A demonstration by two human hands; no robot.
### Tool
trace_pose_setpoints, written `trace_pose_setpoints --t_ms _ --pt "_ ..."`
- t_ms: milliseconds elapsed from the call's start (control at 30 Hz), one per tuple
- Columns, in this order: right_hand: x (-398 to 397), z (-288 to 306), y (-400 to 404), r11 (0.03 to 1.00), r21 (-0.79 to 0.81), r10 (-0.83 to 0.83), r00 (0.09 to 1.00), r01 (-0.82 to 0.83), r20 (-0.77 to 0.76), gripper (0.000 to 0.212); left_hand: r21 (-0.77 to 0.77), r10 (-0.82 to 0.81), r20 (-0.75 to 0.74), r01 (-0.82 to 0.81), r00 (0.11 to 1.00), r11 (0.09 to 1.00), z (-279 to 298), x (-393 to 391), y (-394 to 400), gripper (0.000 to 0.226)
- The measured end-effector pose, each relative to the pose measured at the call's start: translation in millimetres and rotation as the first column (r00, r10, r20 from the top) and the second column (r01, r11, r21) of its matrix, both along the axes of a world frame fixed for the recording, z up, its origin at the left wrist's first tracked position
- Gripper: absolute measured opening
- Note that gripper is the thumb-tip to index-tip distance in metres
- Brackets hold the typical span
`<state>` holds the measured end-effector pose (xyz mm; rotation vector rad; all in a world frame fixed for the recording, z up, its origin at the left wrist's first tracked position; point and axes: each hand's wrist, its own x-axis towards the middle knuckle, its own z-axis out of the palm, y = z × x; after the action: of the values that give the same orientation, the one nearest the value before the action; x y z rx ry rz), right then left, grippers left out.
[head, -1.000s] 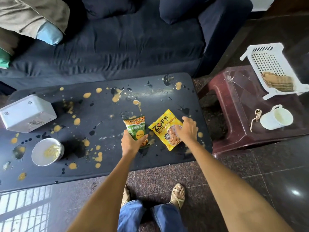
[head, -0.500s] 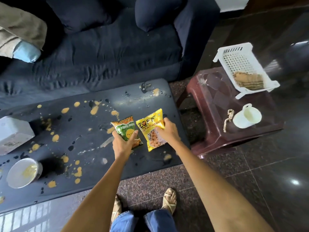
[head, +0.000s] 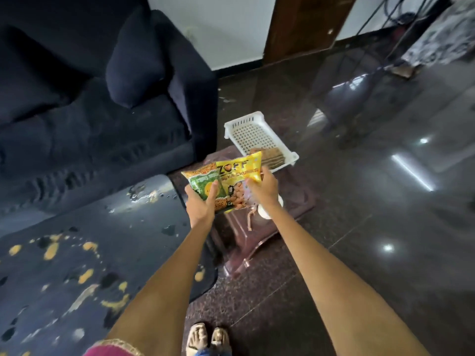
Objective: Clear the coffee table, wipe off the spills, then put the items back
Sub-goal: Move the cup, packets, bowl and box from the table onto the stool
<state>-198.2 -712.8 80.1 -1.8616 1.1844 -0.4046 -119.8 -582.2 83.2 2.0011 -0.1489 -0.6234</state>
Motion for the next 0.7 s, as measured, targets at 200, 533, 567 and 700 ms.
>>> trace_pose_setpoints --t_ms 200,533,567,700 --pt "-56.1 18.5 -80.2 0.975 -0.058 -0.217 0.976 0.216 0.002 0.014 -0.071 -0.168 0.041 0.171 0.985 0.983 22.4 -33.2 -77.6 0.084" --pt "-137.4 -40.2 -163.7 0.977 0.026 -0.202 0.957 0.212 -0.209 0.013 -0.006 -0.160 -0.013 0.160 0.987 0.987 -19.7 -113.1 -180.2 0.066" --pt "-143.2 -48.5 -171.6 0.983 0.049 -0.163 0.957 0.180 -0.239 0.013 0.005 -0.163 -0.009 0.163 0.987 0.987 -28.3 -123.0 -191.3 0.063" --pt "-144.8 -76.3 -187.9 0.980 0.188 -0.020 0.970 0.067 -0.242 0.011 0.041 -0.150 -0.052 0.153 0.987 0.987 -54.8 -151.4 -211.4 0.060"
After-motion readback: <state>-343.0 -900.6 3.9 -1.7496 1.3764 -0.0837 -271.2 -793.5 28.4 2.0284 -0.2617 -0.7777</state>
